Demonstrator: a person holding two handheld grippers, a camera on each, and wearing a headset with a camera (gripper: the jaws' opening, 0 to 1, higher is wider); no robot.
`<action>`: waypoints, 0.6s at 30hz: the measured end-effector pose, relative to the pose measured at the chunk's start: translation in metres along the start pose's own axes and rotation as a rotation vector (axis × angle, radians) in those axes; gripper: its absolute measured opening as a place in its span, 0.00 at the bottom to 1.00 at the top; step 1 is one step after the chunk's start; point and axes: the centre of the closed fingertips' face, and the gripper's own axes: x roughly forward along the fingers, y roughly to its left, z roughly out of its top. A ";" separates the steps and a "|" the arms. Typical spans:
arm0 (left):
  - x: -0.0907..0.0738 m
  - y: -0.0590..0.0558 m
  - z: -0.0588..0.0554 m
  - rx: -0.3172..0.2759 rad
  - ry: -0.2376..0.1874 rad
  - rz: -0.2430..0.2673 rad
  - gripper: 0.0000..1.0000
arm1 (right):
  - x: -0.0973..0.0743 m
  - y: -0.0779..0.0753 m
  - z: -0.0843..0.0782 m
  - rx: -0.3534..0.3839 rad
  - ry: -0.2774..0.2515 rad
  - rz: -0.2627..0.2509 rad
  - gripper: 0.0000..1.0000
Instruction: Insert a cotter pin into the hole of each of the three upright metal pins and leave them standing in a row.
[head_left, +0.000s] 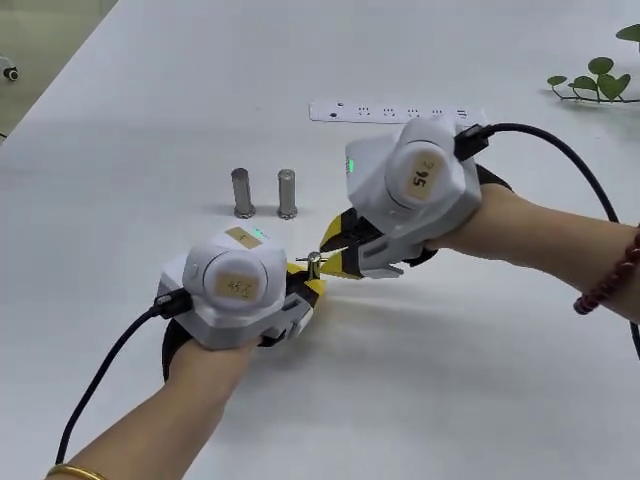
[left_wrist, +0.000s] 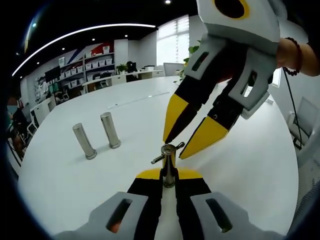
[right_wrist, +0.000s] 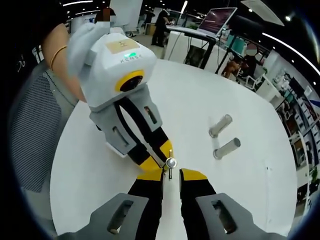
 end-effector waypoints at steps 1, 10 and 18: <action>0.000 0.000 0.000 0.001 0.000 0.000 0.06 | -0.002 0.000 -0.001 -0.006 0.004 -0.005 0.08; 0.000 0.000 0.000 0.001 -0.001 0.005 0.06 | -0.009 0.005 -0.013 0.011 0.030 -0.001 0.02; 0.000 0.000 0.000 0.004 -0.001 0.012 0.06 | -0.004 0.004 -0.011 0.048 0.006 0.000 0.00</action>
